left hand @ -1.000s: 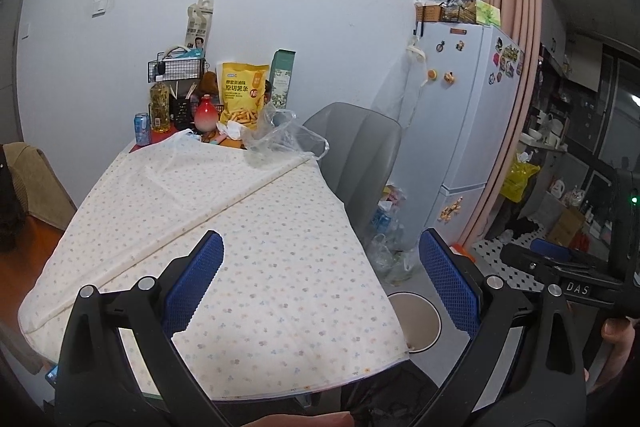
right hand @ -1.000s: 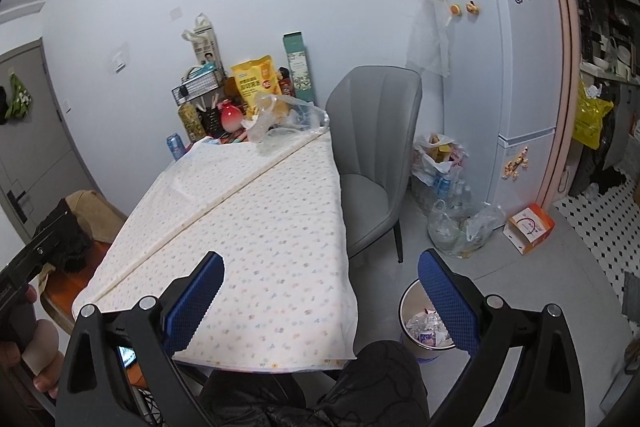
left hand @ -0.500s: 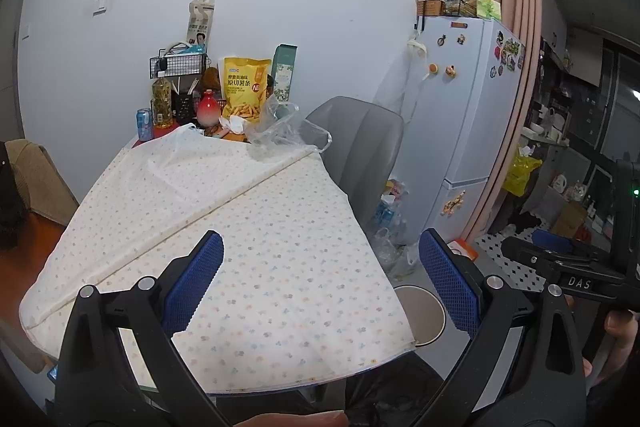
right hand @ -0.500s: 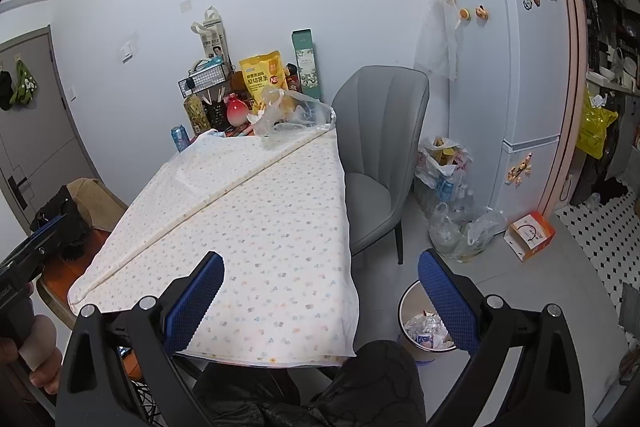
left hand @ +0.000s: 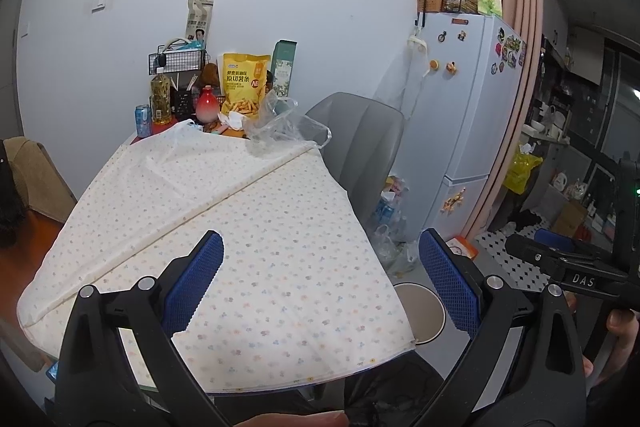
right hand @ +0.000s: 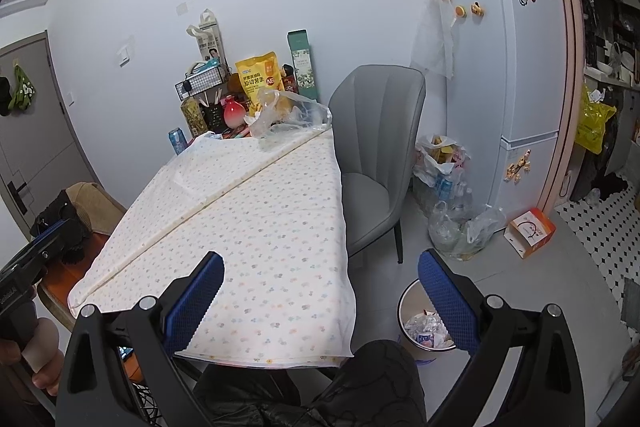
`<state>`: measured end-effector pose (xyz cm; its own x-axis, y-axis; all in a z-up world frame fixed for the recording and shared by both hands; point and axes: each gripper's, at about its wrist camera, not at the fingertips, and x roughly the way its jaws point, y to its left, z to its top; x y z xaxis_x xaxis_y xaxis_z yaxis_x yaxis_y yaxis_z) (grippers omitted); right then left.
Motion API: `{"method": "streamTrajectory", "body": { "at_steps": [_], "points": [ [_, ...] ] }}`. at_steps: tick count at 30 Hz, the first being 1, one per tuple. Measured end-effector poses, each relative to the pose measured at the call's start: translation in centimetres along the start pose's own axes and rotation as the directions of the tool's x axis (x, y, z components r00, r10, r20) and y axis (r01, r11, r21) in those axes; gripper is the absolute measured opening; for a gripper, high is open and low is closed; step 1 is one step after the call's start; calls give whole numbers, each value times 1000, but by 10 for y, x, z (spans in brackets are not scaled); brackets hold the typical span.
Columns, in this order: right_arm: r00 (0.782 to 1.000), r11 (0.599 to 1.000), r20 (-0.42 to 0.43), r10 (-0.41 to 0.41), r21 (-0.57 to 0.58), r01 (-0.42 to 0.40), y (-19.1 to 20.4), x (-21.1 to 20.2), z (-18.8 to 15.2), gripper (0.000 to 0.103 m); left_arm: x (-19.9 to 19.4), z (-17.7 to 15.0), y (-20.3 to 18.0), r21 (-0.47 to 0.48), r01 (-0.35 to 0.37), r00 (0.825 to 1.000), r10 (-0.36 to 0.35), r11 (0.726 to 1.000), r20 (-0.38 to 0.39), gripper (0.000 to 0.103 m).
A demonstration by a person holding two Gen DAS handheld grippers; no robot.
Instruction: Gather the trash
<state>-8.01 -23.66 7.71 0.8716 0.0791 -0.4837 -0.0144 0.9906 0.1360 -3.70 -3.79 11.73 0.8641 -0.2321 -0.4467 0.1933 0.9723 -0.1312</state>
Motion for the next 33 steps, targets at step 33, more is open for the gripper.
{"method": "streamTrajectory", "body": {
  "at_steps": [33],
  "points": [
    [1000,1000,-6,-1,8,1,-1,5,-5,95,5,-5,-2,-4,1,1000,-1,1000,-13,97]
  ]
}}
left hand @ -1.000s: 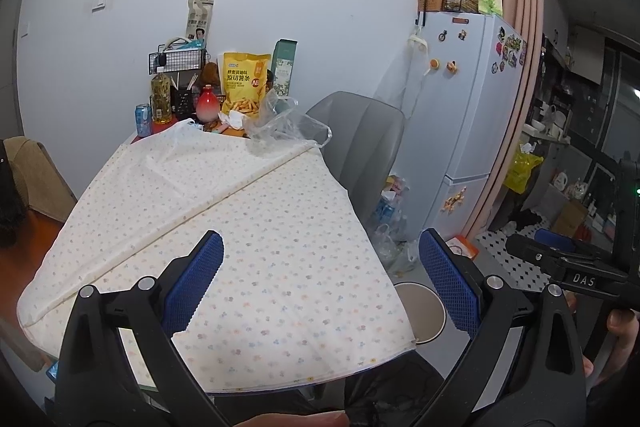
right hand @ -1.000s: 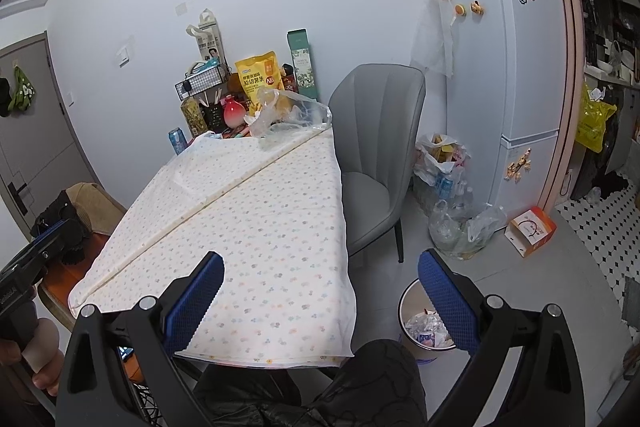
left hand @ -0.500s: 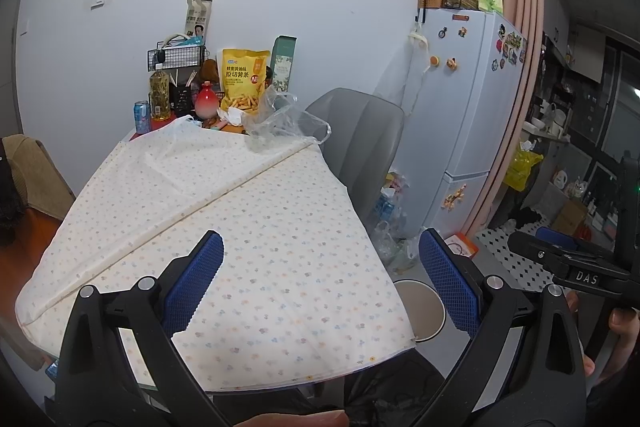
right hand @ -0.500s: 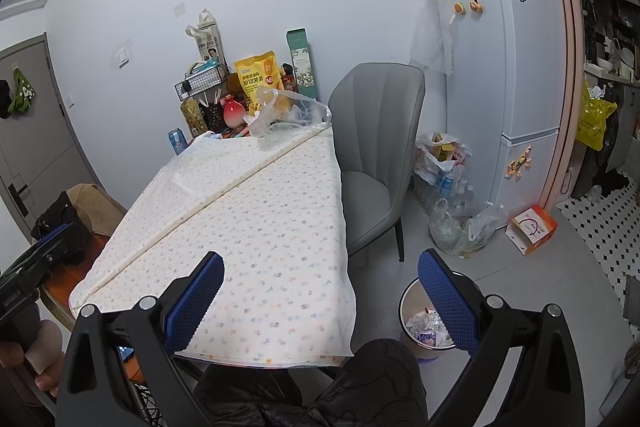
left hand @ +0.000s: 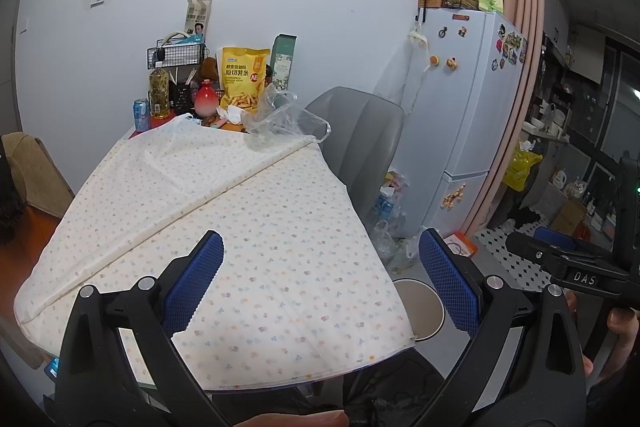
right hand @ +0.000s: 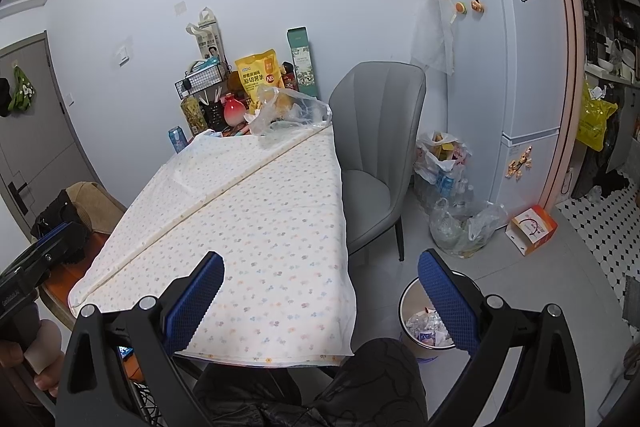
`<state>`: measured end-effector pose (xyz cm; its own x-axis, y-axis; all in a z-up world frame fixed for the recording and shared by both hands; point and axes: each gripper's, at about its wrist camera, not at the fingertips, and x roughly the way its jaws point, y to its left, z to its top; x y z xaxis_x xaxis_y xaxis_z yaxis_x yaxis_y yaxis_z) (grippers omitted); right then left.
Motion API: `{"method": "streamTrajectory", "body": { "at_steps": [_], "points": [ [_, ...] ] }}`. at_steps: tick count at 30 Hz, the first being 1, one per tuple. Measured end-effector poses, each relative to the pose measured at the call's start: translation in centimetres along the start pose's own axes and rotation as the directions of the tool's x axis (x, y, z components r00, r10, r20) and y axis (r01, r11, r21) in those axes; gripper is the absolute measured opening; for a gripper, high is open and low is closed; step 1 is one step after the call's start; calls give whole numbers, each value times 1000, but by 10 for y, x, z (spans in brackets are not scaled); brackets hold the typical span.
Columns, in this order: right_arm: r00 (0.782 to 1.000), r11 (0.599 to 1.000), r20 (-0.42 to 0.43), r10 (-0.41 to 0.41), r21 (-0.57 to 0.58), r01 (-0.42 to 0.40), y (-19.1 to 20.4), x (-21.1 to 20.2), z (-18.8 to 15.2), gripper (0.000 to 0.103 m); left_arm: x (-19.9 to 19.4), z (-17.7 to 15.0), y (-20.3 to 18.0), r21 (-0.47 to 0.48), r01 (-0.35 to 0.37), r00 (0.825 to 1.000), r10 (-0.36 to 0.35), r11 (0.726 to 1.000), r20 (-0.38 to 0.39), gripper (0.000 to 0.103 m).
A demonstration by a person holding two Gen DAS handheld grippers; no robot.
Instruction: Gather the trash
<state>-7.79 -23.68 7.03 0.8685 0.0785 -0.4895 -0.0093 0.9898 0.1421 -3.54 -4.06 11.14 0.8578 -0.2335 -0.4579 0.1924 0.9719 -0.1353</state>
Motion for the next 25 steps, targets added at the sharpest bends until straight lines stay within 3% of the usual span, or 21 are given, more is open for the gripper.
{"method": "streamTrajectory", "body": {
  "at_steps": [25],
  "points": [
    [997,1000,-81,-2,-22,1,11,36,-11,95,18,-25,14,-40,7,998,-9,999,-58,97]
  ]
}}
